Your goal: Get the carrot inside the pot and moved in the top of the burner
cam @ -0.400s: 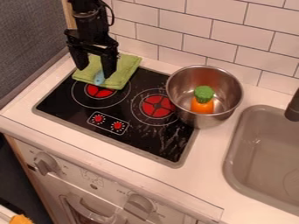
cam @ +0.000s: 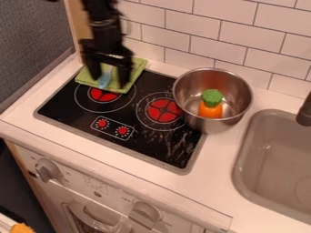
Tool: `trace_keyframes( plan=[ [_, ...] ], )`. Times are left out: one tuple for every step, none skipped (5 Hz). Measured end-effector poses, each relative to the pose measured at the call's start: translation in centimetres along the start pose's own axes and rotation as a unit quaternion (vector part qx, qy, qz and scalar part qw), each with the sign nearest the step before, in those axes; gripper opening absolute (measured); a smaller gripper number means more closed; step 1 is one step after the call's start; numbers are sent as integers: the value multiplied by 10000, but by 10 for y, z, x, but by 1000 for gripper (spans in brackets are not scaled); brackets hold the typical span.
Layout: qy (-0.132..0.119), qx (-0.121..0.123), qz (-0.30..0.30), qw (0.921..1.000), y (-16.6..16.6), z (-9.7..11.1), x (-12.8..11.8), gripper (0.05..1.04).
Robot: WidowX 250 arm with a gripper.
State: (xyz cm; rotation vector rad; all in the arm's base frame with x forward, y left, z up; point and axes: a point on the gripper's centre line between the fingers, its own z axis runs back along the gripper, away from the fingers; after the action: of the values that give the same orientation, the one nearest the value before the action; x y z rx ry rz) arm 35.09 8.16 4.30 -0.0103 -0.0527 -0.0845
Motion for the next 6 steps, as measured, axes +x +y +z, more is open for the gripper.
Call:
trace_keyframes(
  plan=[
    [-267,17,-439,9987,-42,23,11,1001],
    [-660,58,-920,9936,-84,50,19,1001],
    [-710,68,-1730,9823,-138,53,21,1001],
    [-425,106,-2080,9771,-166,26,25,1001],
    [-235,128,-2176,9757,-178,4,36,1001],
    [255,211,-2088,9774,-175,-31,43,999]
  ],
)
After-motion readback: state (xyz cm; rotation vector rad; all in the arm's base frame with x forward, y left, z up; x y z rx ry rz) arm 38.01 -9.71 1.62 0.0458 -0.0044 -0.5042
